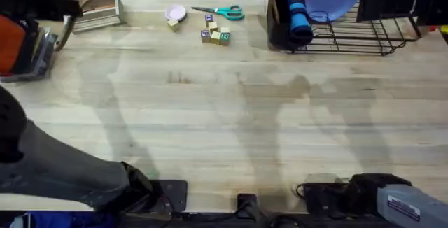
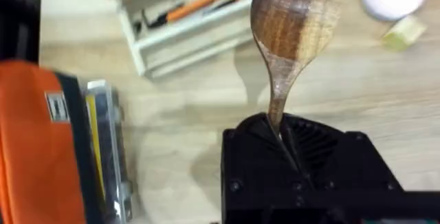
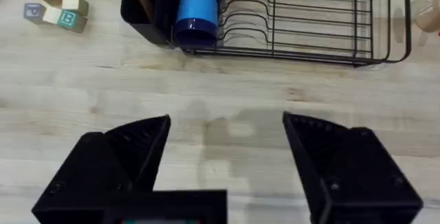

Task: Pick up the spoon on the table one by one and put them onto the rack

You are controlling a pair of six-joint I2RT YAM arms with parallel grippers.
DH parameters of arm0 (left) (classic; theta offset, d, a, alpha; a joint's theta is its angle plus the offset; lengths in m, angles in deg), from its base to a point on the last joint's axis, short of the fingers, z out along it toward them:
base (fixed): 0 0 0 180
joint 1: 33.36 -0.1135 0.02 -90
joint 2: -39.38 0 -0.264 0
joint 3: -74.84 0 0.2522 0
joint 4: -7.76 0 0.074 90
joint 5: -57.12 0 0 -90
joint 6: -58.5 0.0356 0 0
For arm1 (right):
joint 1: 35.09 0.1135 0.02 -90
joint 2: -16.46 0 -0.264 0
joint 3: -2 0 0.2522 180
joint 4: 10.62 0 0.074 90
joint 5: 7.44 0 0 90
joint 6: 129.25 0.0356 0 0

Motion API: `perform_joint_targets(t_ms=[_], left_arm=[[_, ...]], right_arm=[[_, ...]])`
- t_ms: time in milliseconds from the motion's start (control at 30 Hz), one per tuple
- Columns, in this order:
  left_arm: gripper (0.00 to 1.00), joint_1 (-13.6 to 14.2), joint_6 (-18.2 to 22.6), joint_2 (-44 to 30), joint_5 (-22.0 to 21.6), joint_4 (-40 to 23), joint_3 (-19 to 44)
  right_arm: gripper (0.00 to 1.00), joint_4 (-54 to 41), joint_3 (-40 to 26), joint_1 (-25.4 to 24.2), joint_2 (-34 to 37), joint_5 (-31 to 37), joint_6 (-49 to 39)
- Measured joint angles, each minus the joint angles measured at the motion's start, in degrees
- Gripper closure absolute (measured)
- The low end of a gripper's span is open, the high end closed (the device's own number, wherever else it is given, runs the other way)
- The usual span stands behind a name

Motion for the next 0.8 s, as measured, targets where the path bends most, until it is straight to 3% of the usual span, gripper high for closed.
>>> perform_joint_targets(t_ms=[200,367,633,667,800], left_arm=[[0.958,4.0,0.0,5.7,3.5,0.0,0.0],[0.958,9.6,0.0,9.3,5.4,0.5,0.0],[0.958,21.9,0.0,10.2,6.3,2.3,0.0],[0.958,26.5,-0.4,10.2,6.5,4.3,0.0],[0.958,32.3,-2.2,10.2,6.7,9.2,0.0]], right_arm=[[0.009,0.0,0.0,0.0,0.0,0.0,0.0],[0.008,0.3,0.0,0.0,0.0,0.0,0.0],[0.009,2.8,0.0,0.0,0.0,0.0,0.0],[0.009,2.8,0.0,0.0,0.0,0.0,0.0],[0.008,2.8,0.0,0.0,0.0,0.0,0.0]])
